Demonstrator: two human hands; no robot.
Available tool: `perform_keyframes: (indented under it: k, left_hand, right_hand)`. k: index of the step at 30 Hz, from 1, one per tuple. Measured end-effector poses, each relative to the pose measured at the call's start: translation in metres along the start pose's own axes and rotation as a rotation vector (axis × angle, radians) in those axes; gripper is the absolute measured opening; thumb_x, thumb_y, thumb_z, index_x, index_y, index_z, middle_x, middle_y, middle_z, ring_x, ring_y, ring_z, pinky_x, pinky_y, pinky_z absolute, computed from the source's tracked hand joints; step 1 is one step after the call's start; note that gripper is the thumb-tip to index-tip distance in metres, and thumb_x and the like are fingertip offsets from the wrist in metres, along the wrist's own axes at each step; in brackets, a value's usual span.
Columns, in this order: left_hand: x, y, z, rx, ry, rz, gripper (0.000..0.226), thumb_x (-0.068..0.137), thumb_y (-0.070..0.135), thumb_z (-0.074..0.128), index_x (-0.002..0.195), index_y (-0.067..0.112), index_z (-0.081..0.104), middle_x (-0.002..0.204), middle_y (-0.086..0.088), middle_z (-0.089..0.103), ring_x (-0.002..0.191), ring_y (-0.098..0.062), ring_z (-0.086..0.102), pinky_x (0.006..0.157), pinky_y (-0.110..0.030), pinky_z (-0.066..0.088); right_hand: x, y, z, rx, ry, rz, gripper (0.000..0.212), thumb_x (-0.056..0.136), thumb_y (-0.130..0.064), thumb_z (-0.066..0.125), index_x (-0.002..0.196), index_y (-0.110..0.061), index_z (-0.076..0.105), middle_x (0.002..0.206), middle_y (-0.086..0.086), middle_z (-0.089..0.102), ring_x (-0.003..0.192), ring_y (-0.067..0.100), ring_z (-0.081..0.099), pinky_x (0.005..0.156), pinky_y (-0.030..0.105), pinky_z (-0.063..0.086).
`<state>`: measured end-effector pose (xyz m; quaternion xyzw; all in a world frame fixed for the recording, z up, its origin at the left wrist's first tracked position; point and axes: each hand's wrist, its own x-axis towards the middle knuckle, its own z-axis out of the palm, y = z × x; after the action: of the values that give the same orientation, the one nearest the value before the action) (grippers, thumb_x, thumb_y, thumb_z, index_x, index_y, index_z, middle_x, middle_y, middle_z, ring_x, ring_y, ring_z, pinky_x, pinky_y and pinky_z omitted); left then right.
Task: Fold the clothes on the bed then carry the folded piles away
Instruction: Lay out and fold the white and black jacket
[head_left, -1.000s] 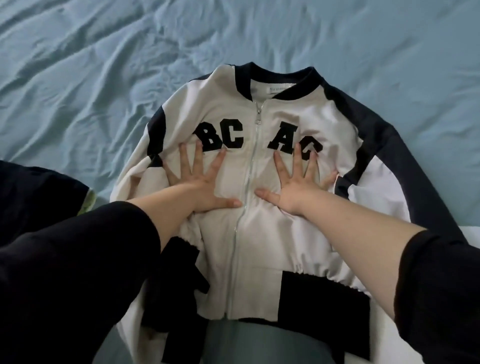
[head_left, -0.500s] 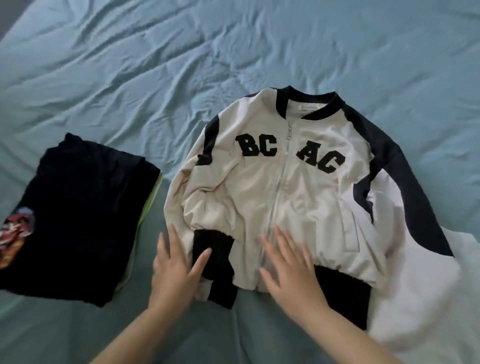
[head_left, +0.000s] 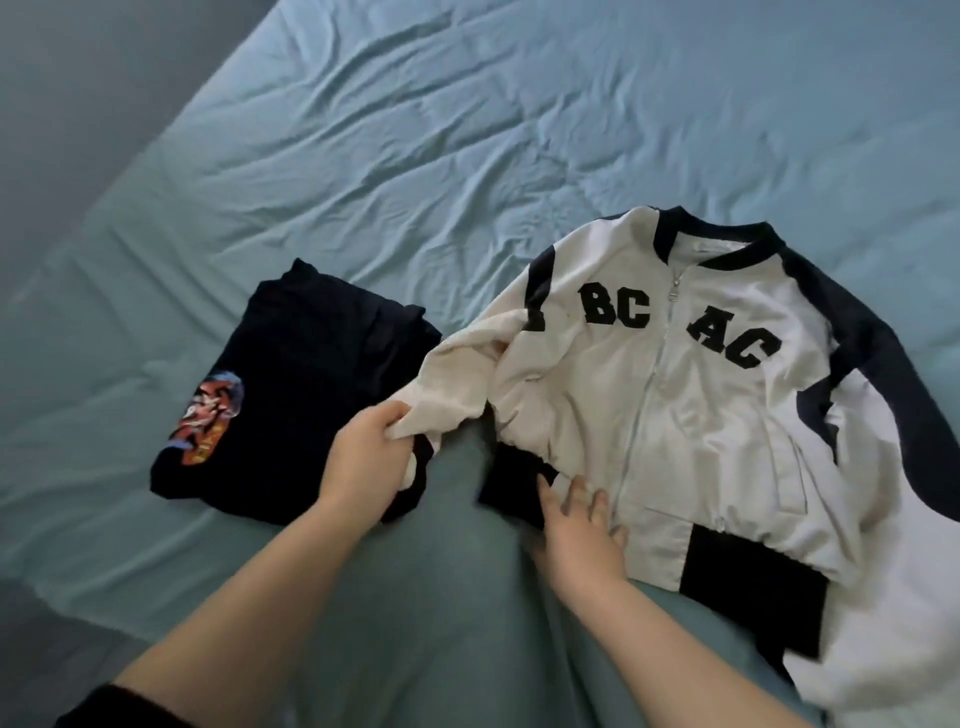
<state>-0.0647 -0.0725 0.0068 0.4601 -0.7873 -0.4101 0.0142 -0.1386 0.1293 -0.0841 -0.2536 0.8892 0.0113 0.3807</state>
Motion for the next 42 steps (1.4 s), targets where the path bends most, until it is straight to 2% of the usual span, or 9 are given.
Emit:
perform_keyframes:
  k: [4,9,12,15,20,23,29,38,42]
  left_hand:
    - [0.024,0.015,-0.069,0.457,0.274,0.223,0.022,0.088,0.015,0.051,0.095,0.03,0.067,0.088,0.005,0.045,0.075,-0.019,0.05,0.061,-0.033,0.037]
    - [0.03,-0.001,-0.059,0.942,0.029,0.071,0.073,0.089,0.038,0.056,0.149,0.034,0.014,0.156,-0.018,0.009,0.143,-0.038,0.009,0.114,-0.046,0.02]
    - [0.013,-0.016,-0.012,0.791,0.014,0.193,0.077,0.088,0.041,0.057,0.151,0.031,0.012,0.157,-0.013,0.013,0.145,-0.031,0.011,0.115,-0.041,0.018]
    - [0.0,-0.025,0.043,0.47,-0.247,0.057,0.072,0.088,0.043,0.058,0.147,0.017,0.027,0.146,-0.01,0.039,0.132,-0.027,0.039,0.105,-0.037,0.036]
    - [0.011,-0.029,0.102,-0.059,-0.387,-0.243,0.076,0.085,0.031,0.07,0.147,0.011,0.032,0.146,-0.007,0.043,0.132,-0.022,0.043,0.11,-0.031,0.034]
    - [0.025,-0.022,0.121,-0.351,-0.349,-0.304,0.059,0.087,0.009,0.067,0.14,0.006,0.042,0.136,-0.011,0.053,0.121,-0.023,0.053,0.097,-0.028,0.043]
    - [0.021,-0.026,0.124,-0.452,-0.378,-0.38,0.026,0.09,0.015,0.064,0.114,0.006,0.062,0.106,-0.009,0.068,0.081,-0.016,0.064,0.092,-0.039,0.051]
    - [-0.056,-0.102,0.067,-0.033,-0.203,-0.402,0.029,0.087,0.032,0.067,0.1,0.007,0.062,0.098,-0.009,0.066,0.098,-0.028,0.063,0.084,-0.037,0.05]
    - [-0.085,-0.122,0.056,-0.143,-0.234,-0.604,0.056,0.082,0.039,0.072,0.123,0.006,0.052,0.116,-0.012,0.061,0.104,-0.025,0.059,0.089,-0.033,0.05]
  right_hand:
    - [-0.008,-0.02,-0.008,-0.071,0.005,-0.024,0.071,0.096,-0.046,0.043,0.154,-0.028,0.007,0.156,0.008,0.023,0.141,0.028,0.025,0.109,0.041,0.029]
    - [-0.015,-0.022,0.004,0.392,0.081,0.06,0.042,0.093,-0.039,0.054,0.129,-0.017,0.054,0.126,0.003,0.059,0.114,0.022,0.055,0.089,0.028,0.041]
    - [-0.018,-0.008,0.012,1.106,-0.088,0.394,0.024,0.091,-0.033,0.062,0.092,-0.009,0.064,0.102,0.015,0.071,0.082,0.024,0.062,0.068,0.029,0.043]
    - [-0.02,0.026,0.023,1.655,-0.199,0.652,0.035,0.094,-0.04,0.055,0.11,-0.009,0.056,0.109,0.012,0.065,0.096,0.024,0.062,0.081,0.033,0.046]
    - [-0.013,0.073,0.03,2.288,0.195,0.805,0.036,0.094,-0.026,0.06,0.126,-0.011,0.054,0.136,0.01,0.055,0.132,0.023,0.047,0.108,0.032,0.037]
    - [-0.007,0.073,0.027,2.524,0.316,0.749,0.01,0.092,-0.018,0.062,0.101,-0.015,0.062,0.097,0.002,0.073,0.11,0.016,0.062,0.104,0.031,0.043]
    - [-0.013,0.071,0.032,2.461,0.301,0.79,0.007,0.092,-0.014,0.062,0.086,-0.016,0.06,0.077,-0.001,0.069,0.073,0.011,0.062,0.071,0.023,0.049]
    - [-0.096,0.033,0.098,2.034,0.04,0.92,0.012,0.089,-0.021,0.066,0.093,-0.012,0.06,0.068,0.004,0.069,0.053,0.014,0.064,0.048,0.022,0.048]
    - [-0.12,0.044,0.114,2.074,0.006,0.947,0.026,0.092,-0.024,0.061,0.115,-0.011,0.058,0.116,0.009,0.063,0.09,0.02,0.065,0.065,0.028,0.044]
